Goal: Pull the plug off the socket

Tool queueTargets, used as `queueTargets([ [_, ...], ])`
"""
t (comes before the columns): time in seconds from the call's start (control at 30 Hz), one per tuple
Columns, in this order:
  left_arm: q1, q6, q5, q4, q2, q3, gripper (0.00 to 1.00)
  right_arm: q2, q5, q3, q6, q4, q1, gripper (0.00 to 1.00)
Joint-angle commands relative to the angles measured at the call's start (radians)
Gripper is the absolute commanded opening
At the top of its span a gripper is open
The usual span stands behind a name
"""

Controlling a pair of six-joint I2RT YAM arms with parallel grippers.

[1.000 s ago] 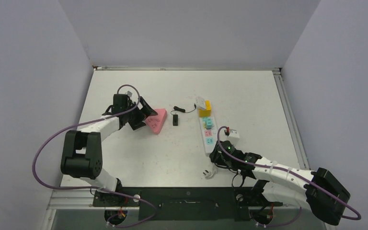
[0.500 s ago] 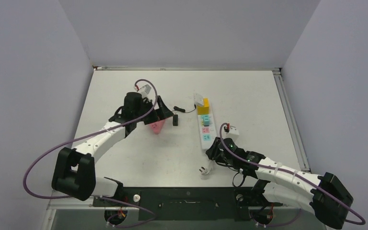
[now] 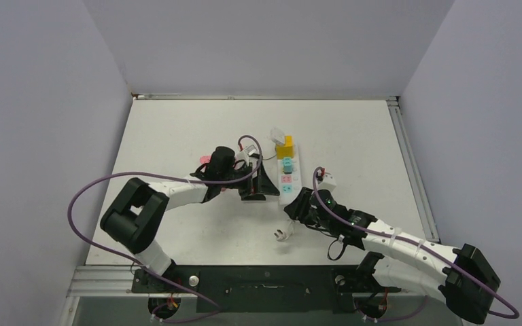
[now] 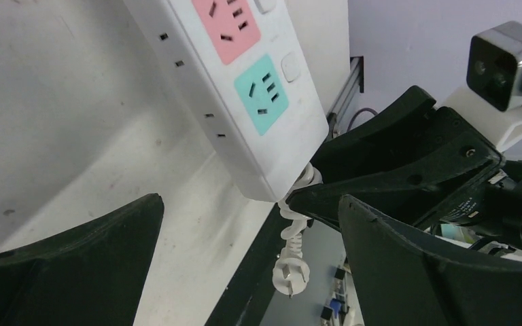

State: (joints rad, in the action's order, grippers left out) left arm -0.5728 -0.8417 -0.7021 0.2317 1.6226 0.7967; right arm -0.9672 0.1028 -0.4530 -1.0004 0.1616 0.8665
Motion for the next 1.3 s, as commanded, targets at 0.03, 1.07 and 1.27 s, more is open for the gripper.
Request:
queueTargets([
  [0.03, -0.037, -0.129, -0.122, 0.204, 0.055, -0.011, 1.0, -0.008, -0.032, -0.063, -0.031, -0.137, 0.018, 0.05],
  [1.07, -0.009, -0.346, -0.152, 0.47, 0.166, -0.051, 0.31, 0.005, -0.065, -0.046, -0.056, -0.123, 0.077, 0.05],
  [1.27, -0.006, -0.246, -0.128, 0.308, 0.123, -0.028, 0.01, 0.029, -0.006, -0.085, -0.047, -0.021, 0.078, 0.52],
])
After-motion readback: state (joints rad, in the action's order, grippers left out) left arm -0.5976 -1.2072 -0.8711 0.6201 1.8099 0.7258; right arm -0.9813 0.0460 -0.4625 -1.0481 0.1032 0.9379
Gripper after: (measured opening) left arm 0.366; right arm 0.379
